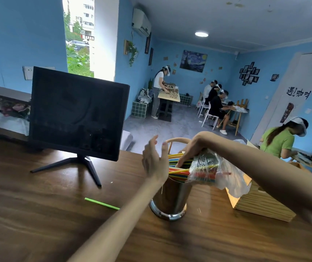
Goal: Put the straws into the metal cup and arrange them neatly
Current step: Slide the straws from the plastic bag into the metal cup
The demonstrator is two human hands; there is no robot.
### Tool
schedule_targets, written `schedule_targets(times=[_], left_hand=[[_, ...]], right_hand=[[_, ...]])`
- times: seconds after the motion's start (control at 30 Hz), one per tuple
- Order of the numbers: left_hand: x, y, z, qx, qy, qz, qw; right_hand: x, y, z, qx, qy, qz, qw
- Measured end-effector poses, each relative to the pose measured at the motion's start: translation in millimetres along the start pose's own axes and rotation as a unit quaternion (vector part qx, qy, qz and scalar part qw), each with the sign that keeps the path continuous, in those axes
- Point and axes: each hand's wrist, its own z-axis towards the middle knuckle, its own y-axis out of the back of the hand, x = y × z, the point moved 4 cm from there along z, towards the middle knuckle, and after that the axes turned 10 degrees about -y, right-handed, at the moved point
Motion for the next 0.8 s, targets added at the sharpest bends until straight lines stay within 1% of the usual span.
schedule_targets(times=[0.07, 0.13, 0.27, 0.33, 0.47, 0.53, 0.63, 0.7, 0.8], left_hand=[[9.5, -18.3, 10.4, 0.07, -0.028, 0.042, 0.996], [16.0, -32.5, 15.7, 0.117, -0.043, 0.062, 0.99], [28.2, -49.4, 16.5, 0.169, -0.057, 0.08, 0.981], [29.6, -51.5, 17.0, 0.173, -0.057, 0.072, 0.981], [31.5, -52.4, 14.2, 0.194, -0.037, 0.073, 0.978], [31.8, -51.6, 14.3, 0.19, -0.04, 0.09, 0.977], [29.2, -50.5, 13.7, 0.168, -0.058, 0.121, 0.977], [24.4, -49.3, 11.3, 0.152, -0.084, 0.145, 0.974], [18.9, -50.6, 6.8, 0.146, -0.109, 0.164, 0.969]], right_hand=[[0.1, 0.0, 1.9, -0.012, 0.006, -0.001, 1.0], [0.6, -0.3, 2.9, -0.009, 0.008, 0.002, 1.0], [2.3, -2.8, 7.5, 0.001, -0.004, 0.0, 1.0], [2.1, -4.4, 7.6, 0.014, -0.009, -0.002, 1.0], [-0.7, -0.7, 2.4, -0.013, 0.009, 0.028, 0.999], [-1.3, 1.2, -5.8, -0.019, 0.019, 0.021, 0.999], [-3.1, 2.9, -18.9, -0.024, 0.017, 0.033, 0.999], [-5.3, 3.2, -23.1, -0.033, 0.021, 0.036, 0.999], [-7.5, 1.3, -23.7, -0.045, 0.025, 0.03, 0.998]])
